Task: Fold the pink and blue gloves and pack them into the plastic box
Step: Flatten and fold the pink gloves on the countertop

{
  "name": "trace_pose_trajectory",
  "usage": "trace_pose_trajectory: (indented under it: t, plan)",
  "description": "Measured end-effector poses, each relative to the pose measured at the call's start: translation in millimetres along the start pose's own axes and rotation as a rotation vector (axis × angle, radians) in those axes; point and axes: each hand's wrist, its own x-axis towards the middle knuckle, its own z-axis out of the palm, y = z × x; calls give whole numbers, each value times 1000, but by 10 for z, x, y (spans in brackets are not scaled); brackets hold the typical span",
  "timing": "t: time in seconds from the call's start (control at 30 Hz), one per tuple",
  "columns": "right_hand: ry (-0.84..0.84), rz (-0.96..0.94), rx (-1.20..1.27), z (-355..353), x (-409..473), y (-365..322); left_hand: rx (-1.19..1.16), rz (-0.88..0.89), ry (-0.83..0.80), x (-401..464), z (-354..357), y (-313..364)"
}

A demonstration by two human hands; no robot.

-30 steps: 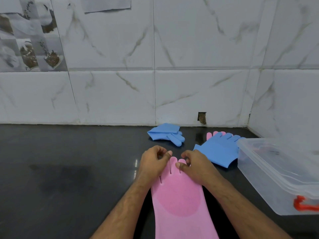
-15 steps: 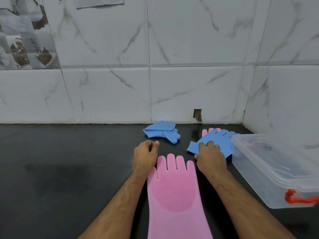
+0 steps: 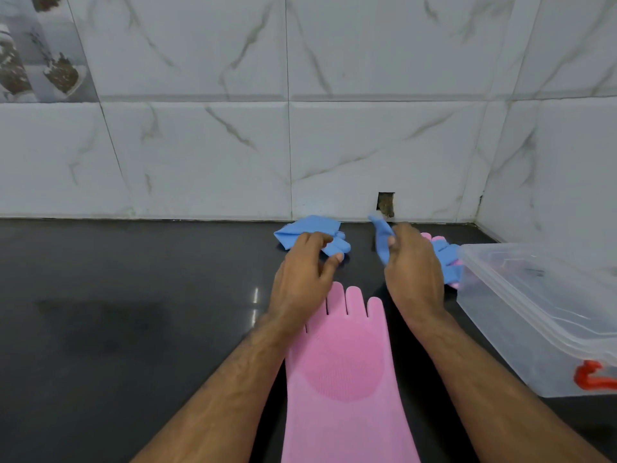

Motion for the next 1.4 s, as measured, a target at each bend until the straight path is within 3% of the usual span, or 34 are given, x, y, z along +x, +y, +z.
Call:
trace_pose_trajectory:
  t: [0.1, 0.23, 0.33, 0.43, 0.5, 0.6, 0.67, 0.73, 0.8, 0.97, 1.13, 1.23, 1.4]
  plan:
    - [-59, -32, 341, -31, -60, -165, 2, 46, -70, -34, 32, 58]
    - [-161, -117, 656, -139, -167, -382, -324, -18, -98, -14, 19, 45]
    - [-220, -277, 746, -201, -213, -467, -456, -84, 1, 4, 5, 52]
    - [-425, -402, 809, -173, -271, -513, -439, -133, 166, 29, -35, 13]
    - [-542, -441, 766, -128, -296, -533, -401, -195, 238, 42, -55, -27]
    - [-535, -501, 619, -57, -285, -475, -365, -342, 371, 111, -50, -120]
    - [-515, -452, 517, -18, -256, -393, -363, -376, 524, 162, -116, -152]
    - [-499, -341, 435, 12, -220, -322, -357, -326, 577, 197, -194, -198]
    - [-478, -243, 377, 45, -195, -275, -368, -297, 487, 205, -233, -250]
    - [-541, 28, 153, 125, -144, -106, -309, -315, 90, 137, -143, -267]
    - [-633, 193, -166, 152, -104, 54, 79, -312, -219, 92, -53, -290]
    - [-651, 224, -300, 146, -99, 116, 189, -312, -227, 72, -32, -256]
    - [-676, 277, -357, 129, -90, 191, 224, -166, -40, 91, -74, -221]
